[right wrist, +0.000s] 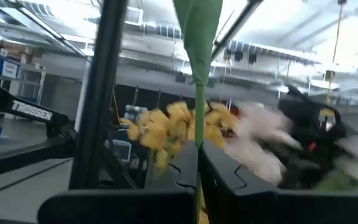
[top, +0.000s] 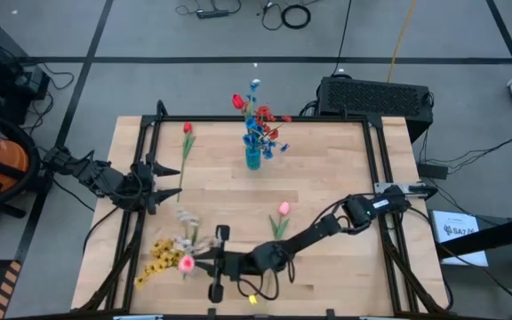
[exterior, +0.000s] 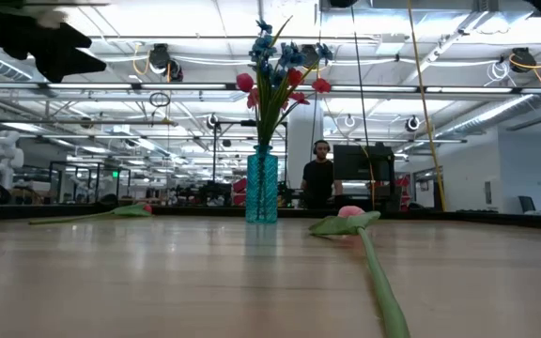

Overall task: Sort flowers into vase by color
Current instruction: Put the right pink tulip into the transparent flower vase

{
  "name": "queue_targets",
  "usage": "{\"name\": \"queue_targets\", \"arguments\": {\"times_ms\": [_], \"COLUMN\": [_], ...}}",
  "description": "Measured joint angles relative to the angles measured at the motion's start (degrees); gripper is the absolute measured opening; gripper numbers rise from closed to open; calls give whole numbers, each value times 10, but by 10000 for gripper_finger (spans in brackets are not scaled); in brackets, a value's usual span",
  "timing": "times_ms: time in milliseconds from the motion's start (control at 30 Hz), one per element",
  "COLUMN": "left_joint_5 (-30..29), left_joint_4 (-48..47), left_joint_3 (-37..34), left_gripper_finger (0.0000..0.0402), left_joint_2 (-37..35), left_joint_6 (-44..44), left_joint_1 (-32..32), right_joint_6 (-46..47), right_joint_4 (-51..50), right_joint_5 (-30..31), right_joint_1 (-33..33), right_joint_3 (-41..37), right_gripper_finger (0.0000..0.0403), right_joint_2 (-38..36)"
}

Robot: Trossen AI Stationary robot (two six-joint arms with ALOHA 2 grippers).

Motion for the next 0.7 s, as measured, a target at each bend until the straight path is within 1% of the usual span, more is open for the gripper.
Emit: {"name": "queue_targets", "arguments": {"times_ms": [233,533,700], "left_joint_5": [0,0,0], "left_joint_4": [-1,-2,-2], "left_joint_3": [0,0,0], "left_gripper_finger": [286,286,286], "left_joint_2": [0,0,0], "left_joint_6": [-1,-1,-1], "left_joint_1": [0,0,0], "right_joint_6": [92,169,208], "right_joint_4": [-83,-185,-225], "right_joint_5": [0,0,0], "right_joint_1": [-18,-29,-32], "right_joint_3": [0,0,0], "right_gripper_finger": [0,0,5], "right_joint_2": [0,0,0]}}
